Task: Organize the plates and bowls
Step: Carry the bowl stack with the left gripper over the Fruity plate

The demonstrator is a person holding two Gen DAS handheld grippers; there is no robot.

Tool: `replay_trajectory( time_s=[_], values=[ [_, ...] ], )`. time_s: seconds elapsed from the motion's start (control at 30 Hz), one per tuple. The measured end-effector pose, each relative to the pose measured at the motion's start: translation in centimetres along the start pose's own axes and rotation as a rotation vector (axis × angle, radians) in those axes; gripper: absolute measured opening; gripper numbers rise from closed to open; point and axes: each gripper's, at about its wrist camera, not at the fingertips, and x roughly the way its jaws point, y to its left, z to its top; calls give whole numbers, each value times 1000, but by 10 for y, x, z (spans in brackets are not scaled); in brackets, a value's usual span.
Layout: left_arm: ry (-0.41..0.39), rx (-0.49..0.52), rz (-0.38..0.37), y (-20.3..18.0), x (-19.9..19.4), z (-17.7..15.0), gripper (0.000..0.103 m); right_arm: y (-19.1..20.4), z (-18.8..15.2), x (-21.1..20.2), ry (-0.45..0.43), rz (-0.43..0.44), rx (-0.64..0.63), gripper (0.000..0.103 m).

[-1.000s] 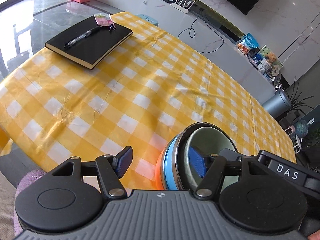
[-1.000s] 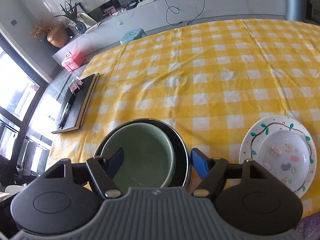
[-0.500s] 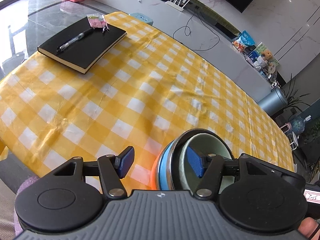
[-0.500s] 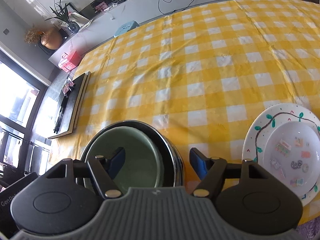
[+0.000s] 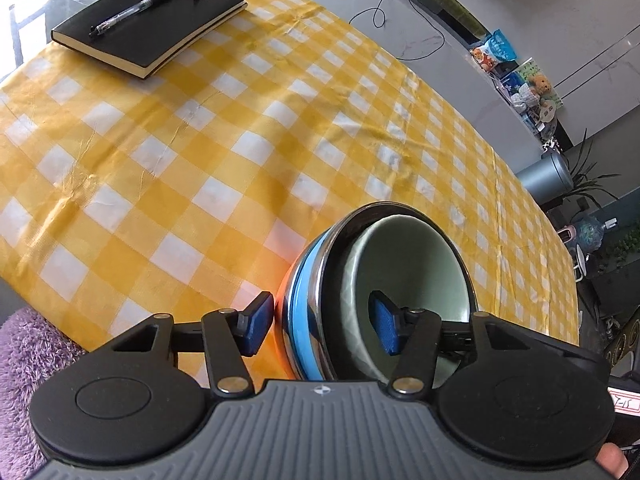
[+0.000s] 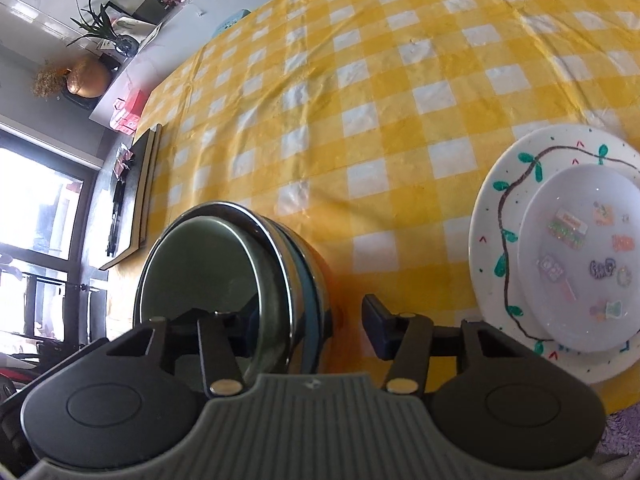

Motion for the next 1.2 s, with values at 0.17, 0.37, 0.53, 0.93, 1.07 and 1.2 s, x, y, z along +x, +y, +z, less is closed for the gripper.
replay_trajectory(
  time_s=[0.17,0.37,0.53,0.93,1.07,1.2],
  values=[
    [13,-6,15,0,5,0,52,3,0,-1,5,8,-4,46],
    [2,39,50,-7,5,-3,48,1,1,1,7,7,-2,44],
    [5,41,52,-7,5,-3,47,-1,0,-1,-5,3,9,43],
    [-30,40,58,-19,-13,-6,47,0,-3,-22,-35,46,10,39],
    [-42,75,50,-40,-19,-10,47,-10,-3,-41,-59,66,29,39],
    [-49,108,27,-64,-22,-17,47,-25,-4,-66,-100,77,43,39]
  ],
)
